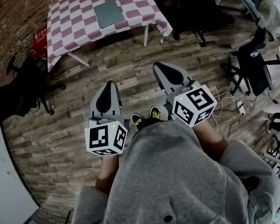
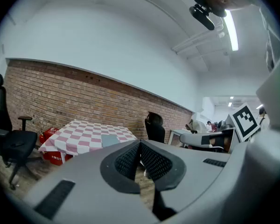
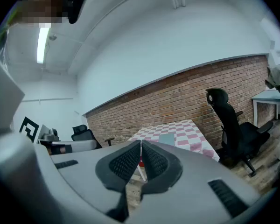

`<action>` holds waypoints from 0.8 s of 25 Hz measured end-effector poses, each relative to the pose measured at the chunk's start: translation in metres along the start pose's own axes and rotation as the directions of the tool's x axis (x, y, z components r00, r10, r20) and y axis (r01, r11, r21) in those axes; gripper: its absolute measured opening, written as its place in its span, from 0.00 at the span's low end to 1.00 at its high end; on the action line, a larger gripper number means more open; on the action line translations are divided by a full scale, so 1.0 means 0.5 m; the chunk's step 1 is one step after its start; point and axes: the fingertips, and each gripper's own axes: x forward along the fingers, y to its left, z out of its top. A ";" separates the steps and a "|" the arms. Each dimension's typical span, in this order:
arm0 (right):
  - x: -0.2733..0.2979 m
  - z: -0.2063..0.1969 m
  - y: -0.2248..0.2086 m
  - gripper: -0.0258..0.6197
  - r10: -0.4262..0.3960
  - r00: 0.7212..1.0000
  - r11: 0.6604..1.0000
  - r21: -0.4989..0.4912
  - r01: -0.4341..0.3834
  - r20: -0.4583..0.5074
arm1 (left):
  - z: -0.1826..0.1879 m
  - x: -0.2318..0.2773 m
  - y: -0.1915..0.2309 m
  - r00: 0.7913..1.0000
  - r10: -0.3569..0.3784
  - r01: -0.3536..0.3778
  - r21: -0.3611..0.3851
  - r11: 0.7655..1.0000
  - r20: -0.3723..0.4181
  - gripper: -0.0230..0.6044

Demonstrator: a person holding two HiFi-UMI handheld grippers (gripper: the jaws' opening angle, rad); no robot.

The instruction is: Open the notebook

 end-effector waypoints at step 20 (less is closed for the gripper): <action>0.005 -0.013 0.062 0.08 -0.001 1.000 1.000 0.031 0.000 0.022 | 0.005 -0.046 0.044 1.000 -0.015 0.015 0.008 1.000 0.000 0.05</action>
